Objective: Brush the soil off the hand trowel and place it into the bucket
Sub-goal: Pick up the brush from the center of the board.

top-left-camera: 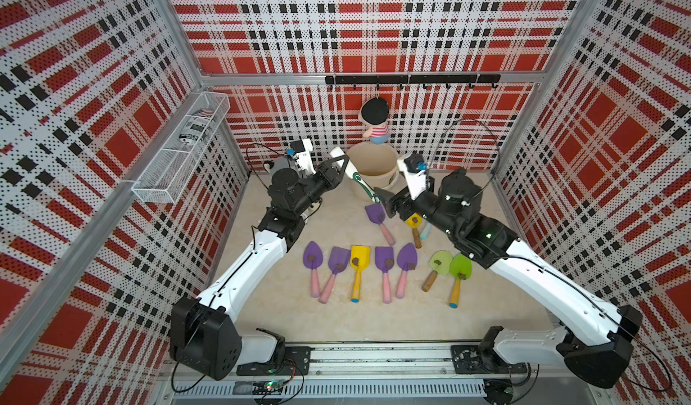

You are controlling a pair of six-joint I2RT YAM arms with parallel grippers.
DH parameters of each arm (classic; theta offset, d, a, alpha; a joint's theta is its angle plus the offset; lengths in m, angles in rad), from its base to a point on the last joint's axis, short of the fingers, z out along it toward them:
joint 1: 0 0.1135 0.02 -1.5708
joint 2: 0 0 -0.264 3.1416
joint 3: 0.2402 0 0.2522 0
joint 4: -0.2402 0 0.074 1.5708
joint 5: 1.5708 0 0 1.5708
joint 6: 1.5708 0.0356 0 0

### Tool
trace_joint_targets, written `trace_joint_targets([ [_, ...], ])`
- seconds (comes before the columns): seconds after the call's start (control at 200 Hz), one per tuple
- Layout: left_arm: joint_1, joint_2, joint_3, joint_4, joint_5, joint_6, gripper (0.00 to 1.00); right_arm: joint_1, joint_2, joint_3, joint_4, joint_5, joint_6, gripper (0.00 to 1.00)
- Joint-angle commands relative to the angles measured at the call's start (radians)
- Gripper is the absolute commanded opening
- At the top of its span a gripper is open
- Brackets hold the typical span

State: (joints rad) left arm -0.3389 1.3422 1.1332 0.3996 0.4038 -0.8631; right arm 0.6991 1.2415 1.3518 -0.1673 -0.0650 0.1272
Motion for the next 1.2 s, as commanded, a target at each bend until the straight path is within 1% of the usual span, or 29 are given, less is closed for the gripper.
trace_joint_targets([
  [0.0,0.005,-0.024,-0.018,0.169,0.125,0.0,0.0,-0.124,-0.02,-0.101,0.173,-0.443,0.4,0.85],
  [0.01,0.006,-0.025,-0.02,0.176,0.127,-0.003,0.0,-0.132,-0.021,-0.113,0.197,-0.46,0.412,0.85],
  [0.05,0.006,-0.027,-0.025,0.203,0.136,-0.019,0.0,-0.162,-0.028,-0.16,0.296,-0.523,0.533,0.84],
  [0.135,0.008,-0.025,-0.041,0.287,0.15,-0.073,0.0,-0.196,-0.027,-0.249,0.491,-0.613,0.667,0.84],
  [0.205,0.014,-0.018,-0.065,0.405,0.167,-0.168,0.0,-0.209,-0.021,-0.323,0.624,-0.666,0.759,0.85],
  [0.301,0.02,-0.003,-0.088,0.551,0.177,-0.279,0.0,-0.215,0.002,-0.402,0.874,-0.725,0.933,0.86],
  [0.371,0.017,0.006,-0.088,0.577,0.174,-0.307,0.0,-0.216,0.031,-0.433,1.016,-0.757,1.025,0.85],
  [0.421,0.015,0.01,-0.088,0.582,0.17,-0.314,0.0,-0.216,0.05,-0.442,1.078,-0.773,1.066,0.83],
  [0.446,0.015,0.01,-0.09,0.585,0.169,-0.317,0.0,-0.216,0.058,-0.449,1.078,-0.774,1.072,0.83],
  [0.471,0.014,0.01,-0.093,0.588,0.168,-0.321,0.0,-0.215,0.065,-0.452,1.142,-0.775,1.107,0.79],
  [0.561,0.008,0.006,-0.104,0.597,0.151,-0.333,0.0,-0.213,0.096,-0.444,1.2,-0.788,1.153,0.68],
  [0.616,0.005,0.005,-0.11,0.597,0.141,-0.334,0.0,-0.209,0.109,-0.435,1.225,-0.792,1.169,0.64],
  [0.742,-0.001,0.004,-0.118,0.604,0.12,-0.339,0.0,-0.191,0.136,-0.427,1.267,-0.781,1.19,0.57],
  [0.857,-0.009,0.007,-0.134,0.648,0.097,-0.355,0.0,-0.166,0.18,-0.42,1.375,-0.751,1.245,0.53],
  [0.932,-0.013,0.011,-0.144,0.678,0.086,-0.371,0.0,-0.153,0.215,-0.401,1.433,-0.737,1.28,0.46],
  [1.002,-0.015,0.015,-0.147,0.685,0.085,-0.377,0.0,-0.143,0.239,-0.383,1.452,-0.725,1.291,0.4],
  [1.097,-0.017,0.016,-0.151,0.686,0.09,-0.38,0.0,-0.137,0.257,-0.371,1.469,-0.709,1.3,0.36],
  [1.197,-0.015,0.012,-0.164,0.686,0.088,-0.381,0.0,-0.135,0.266,-0.368,1.472,-0.702,1.306,0.29],
])
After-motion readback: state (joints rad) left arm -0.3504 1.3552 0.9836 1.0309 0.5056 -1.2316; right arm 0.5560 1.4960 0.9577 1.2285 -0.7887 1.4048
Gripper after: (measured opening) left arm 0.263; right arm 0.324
